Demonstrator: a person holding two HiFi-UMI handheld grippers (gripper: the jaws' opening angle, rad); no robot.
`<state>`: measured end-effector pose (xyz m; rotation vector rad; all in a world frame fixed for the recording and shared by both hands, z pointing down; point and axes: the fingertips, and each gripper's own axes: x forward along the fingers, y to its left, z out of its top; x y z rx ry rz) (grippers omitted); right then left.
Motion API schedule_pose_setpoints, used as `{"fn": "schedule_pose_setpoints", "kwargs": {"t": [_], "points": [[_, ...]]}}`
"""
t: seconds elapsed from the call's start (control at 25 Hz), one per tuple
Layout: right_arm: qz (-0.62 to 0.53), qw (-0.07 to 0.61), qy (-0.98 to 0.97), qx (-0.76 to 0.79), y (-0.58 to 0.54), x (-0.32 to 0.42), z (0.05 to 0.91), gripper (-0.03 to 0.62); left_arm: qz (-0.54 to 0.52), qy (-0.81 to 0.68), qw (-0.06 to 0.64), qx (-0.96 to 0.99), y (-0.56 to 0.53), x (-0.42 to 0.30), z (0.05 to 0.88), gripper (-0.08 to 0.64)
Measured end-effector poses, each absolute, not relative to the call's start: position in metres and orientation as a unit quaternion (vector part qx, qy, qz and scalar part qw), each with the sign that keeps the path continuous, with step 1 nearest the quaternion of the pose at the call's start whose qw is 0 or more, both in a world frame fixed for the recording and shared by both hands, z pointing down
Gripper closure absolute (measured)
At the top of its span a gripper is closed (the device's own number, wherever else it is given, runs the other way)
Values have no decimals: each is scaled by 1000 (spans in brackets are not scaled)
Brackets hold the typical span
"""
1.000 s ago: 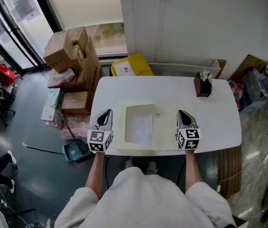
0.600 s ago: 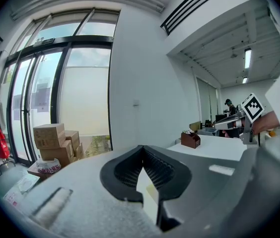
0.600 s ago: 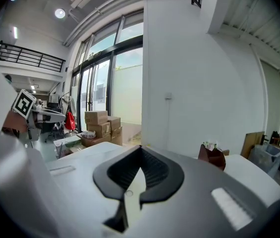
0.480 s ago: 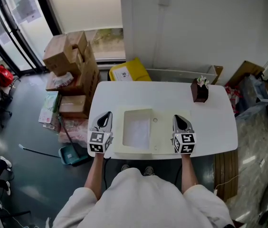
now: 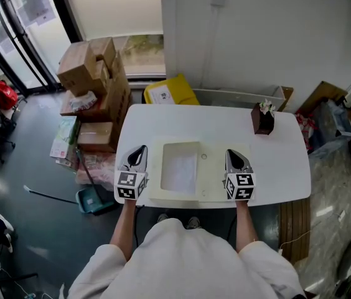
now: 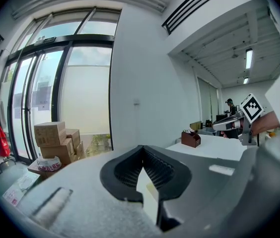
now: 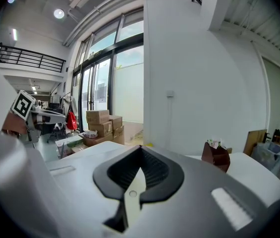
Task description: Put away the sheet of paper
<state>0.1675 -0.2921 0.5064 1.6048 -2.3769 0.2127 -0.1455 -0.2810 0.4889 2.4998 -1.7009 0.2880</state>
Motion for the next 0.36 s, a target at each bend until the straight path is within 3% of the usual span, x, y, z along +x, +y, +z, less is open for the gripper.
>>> {"fn": "schedule_pose_setpoints", "kwargs": {"t": [0.36], "points": [[74, 133, -821, 551, -299, 166, 510, 592, 95, -562, 52, 820, -286, -146, 490, 555]]}}
